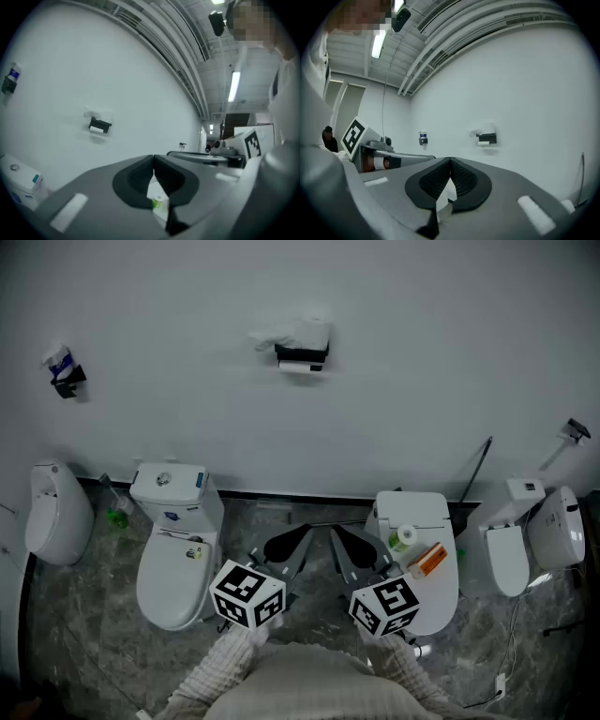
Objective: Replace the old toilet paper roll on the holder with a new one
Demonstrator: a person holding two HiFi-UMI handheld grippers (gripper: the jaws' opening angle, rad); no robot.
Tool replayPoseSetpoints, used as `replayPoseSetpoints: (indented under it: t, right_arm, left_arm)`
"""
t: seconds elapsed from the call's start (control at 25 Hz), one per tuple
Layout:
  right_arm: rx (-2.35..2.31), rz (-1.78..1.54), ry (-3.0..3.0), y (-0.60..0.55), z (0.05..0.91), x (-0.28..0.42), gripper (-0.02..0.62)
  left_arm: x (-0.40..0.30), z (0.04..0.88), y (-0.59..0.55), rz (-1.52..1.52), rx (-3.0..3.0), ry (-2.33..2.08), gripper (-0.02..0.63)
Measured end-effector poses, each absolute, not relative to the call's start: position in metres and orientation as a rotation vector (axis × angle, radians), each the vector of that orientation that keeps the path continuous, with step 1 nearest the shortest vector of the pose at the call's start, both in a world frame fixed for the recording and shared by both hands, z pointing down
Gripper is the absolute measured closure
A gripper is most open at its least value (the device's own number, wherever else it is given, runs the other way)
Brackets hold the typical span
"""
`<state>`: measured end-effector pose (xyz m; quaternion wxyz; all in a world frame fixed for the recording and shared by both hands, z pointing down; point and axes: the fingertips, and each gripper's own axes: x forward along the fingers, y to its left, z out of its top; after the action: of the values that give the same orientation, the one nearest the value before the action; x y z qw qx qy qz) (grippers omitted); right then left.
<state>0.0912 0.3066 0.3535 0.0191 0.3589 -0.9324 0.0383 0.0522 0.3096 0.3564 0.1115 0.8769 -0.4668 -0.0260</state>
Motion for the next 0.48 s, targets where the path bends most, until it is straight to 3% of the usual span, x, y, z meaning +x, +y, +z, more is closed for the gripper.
replayPoseSetpoints:
  t: [0.48]
  right_arm:
    - [1.109, 0.220, -2.867, 0.278, 0.383, 0.095, 0.603]
  left_arm:
    - [0.052, 0.389, 0.281, -0.019, 2.510, -1.414, 0.599]
